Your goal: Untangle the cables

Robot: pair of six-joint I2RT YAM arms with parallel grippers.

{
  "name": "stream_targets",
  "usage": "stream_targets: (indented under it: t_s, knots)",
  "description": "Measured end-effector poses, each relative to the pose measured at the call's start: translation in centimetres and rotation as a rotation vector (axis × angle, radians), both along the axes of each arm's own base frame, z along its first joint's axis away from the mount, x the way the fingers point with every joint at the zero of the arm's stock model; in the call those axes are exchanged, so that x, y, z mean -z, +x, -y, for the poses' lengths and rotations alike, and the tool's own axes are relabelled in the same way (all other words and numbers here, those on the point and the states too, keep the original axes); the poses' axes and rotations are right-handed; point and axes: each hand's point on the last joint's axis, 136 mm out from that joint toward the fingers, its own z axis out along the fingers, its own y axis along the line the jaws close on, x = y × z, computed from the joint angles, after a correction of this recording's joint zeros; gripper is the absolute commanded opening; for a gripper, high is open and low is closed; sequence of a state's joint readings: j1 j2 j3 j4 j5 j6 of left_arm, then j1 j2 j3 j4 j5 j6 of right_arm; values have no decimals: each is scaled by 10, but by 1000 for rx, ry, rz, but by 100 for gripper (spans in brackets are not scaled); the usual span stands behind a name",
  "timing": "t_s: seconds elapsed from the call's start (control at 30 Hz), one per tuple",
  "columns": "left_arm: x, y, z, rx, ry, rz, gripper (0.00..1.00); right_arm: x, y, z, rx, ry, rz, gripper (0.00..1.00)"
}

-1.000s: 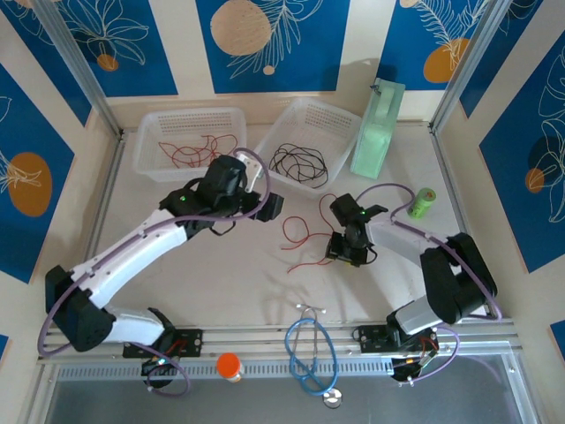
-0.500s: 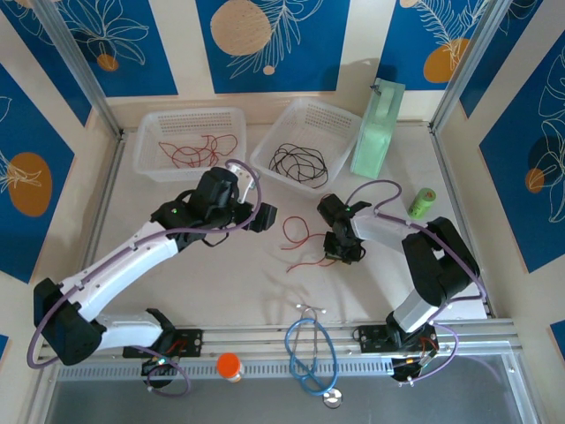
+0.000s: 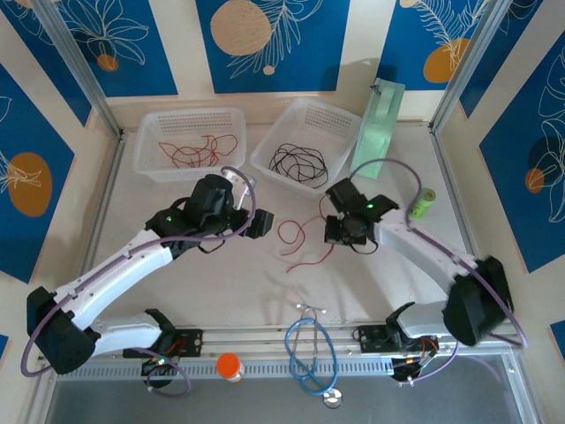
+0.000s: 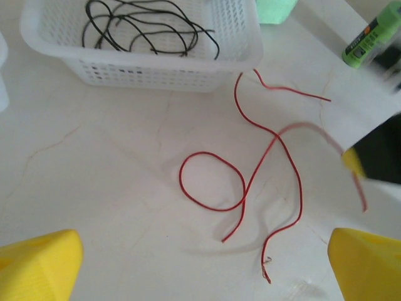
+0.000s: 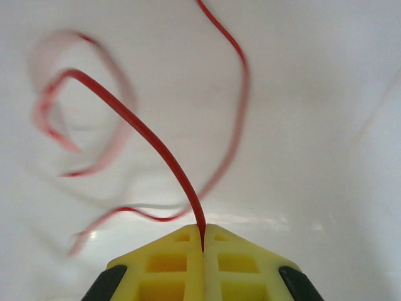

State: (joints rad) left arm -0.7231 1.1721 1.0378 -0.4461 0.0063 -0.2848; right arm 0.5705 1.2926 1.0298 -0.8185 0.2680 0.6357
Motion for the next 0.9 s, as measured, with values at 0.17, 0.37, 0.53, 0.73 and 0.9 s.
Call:
stream_targets:
  t_s: [0.17, 0.37, 0.53, 0.73, 0.9]
  knots:
    - [14, -19, 25, 148, -85, -30, 95, -89, 3, -22, -195, 129, 199, 0]
    - [15, -55, 64, 424, -83, 135, 100, -111, -5, -28, -353, 150, 191, 0]
    - [4, -53, 81, 492, -88, 299, 100, -118, -11, -32, -416, 171, 180, 0]
    - [6, -14, 91, 391, -20, 384, 100, -121, -19, -37, -465, 203, 165, 0]
    - [-4, 3, 101, 364, -6, 419, 87, -124, -27, -39, -497, 213, 163, 0]
